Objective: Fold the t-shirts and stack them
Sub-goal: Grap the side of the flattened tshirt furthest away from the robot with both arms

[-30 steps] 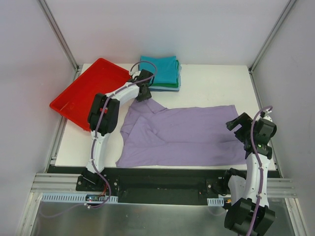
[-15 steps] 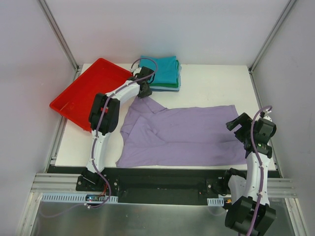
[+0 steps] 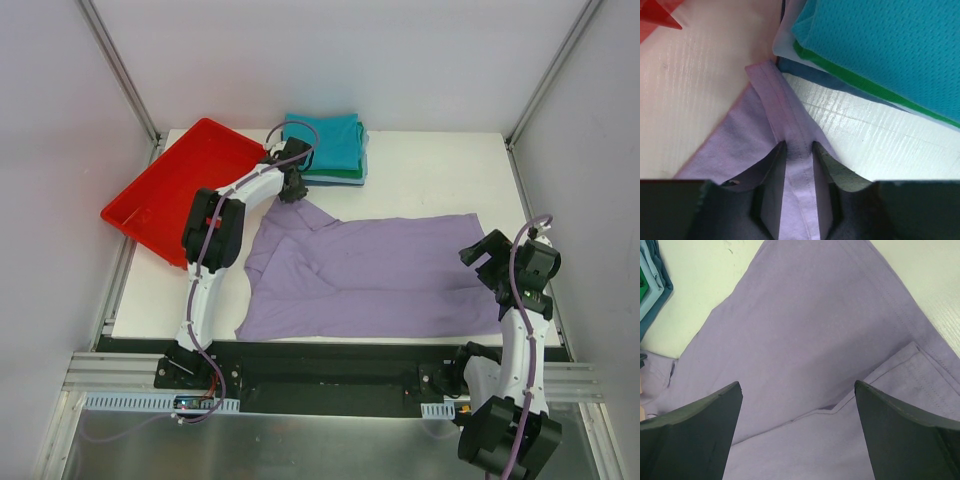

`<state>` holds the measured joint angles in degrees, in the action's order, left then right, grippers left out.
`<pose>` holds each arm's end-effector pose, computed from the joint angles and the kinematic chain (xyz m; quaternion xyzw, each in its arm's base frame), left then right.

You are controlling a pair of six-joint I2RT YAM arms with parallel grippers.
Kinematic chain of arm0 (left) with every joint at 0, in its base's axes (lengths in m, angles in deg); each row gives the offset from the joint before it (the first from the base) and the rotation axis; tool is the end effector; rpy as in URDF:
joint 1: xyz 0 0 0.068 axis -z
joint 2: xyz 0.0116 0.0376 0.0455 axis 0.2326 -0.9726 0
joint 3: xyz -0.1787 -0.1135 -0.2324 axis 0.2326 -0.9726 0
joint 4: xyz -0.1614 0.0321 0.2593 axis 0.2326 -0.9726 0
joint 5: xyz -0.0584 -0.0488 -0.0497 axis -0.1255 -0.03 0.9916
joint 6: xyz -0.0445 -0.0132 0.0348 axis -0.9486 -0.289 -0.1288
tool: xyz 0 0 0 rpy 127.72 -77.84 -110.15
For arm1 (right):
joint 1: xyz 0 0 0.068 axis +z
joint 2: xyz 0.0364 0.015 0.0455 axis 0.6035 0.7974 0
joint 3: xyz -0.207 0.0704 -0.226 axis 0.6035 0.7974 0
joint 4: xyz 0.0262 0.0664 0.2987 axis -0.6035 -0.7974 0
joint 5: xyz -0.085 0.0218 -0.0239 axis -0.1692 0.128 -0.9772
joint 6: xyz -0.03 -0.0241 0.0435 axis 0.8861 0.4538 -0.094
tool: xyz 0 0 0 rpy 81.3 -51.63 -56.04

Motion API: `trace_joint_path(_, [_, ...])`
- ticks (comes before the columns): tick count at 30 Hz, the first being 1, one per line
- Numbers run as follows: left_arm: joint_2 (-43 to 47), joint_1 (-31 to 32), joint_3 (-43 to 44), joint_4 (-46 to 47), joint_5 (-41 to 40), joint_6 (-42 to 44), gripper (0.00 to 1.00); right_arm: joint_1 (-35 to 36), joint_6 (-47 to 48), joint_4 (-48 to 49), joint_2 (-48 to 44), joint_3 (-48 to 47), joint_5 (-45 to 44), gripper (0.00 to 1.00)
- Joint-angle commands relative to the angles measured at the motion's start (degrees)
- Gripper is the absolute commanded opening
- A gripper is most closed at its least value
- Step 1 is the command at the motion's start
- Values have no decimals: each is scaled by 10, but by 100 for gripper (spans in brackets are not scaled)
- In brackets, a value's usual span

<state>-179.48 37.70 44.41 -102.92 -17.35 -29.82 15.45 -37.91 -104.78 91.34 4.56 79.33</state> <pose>0.5326 -0.2290 0.1814 -0.1680 0.9202 -0.0815 0.3441 0.1842 -0.0612 0.2526 0.1817 0.8537 0.0743 0.4824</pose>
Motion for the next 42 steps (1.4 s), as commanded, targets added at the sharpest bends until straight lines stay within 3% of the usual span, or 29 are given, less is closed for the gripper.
trace_joint_path(1, [-14,-6,30,-37,2,-3,23,-4,9,2,2,-6,-8,96])
trace_joint_path(9, [-38,-6,57,-58,13,-1,0,-4,10,1,0,-6,-13,96])
trace_joint_path(30, [15,-6,86,-83,32,43,0,-4,15,-4,9,-9,-8,96])
trace_joint_path(42, [99,-4,-36,-100,57,46,0,6,27,3,78,-39,11,96])
